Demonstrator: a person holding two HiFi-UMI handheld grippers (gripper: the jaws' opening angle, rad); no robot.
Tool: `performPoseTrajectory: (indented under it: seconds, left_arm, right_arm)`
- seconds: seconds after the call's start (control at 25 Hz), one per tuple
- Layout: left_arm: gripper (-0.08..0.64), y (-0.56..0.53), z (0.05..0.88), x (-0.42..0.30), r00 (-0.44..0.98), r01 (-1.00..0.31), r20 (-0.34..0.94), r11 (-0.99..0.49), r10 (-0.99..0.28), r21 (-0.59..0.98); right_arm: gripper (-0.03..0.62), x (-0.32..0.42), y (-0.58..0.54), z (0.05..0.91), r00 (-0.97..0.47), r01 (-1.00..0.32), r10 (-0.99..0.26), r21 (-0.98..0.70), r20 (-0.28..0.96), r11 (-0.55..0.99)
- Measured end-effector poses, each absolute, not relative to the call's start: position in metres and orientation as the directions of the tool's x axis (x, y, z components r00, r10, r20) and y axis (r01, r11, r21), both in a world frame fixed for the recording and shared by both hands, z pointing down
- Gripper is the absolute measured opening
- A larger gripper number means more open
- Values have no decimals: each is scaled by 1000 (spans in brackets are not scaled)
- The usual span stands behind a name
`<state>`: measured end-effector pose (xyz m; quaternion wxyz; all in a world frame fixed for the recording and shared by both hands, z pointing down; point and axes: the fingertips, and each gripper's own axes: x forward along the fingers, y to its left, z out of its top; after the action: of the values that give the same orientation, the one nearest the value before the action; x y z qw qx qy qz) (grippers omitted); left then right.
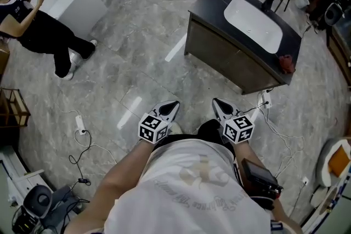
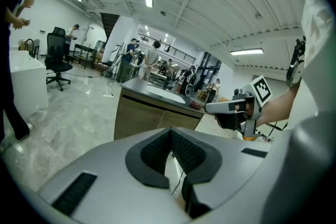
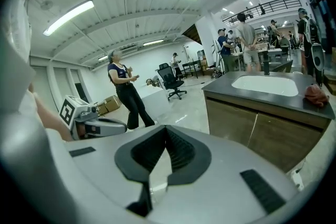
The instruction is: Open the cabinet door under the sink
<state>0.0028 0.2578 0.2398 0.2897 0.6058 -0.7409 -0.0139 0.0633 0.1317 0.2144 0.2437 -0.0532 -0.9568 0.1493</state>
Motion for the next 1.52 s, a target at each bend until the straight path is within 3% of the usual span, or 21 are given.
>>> performPoseTrajectory:
  seconds: [0.84, 1.52]
  left_arm:
    - [9, 175, 247, -121, -141, -877, 483, 336, -864, 344]
    - [9, 73, 298, -155, -77, -876, 533, 312, -843, 367]
  right_arm:
    - [14, -73, 52, 252, -834, 105, 285, -372, 472, 922]
    - [14, -100, -22, 321, -760, 64, 287, -372, 583, 926]
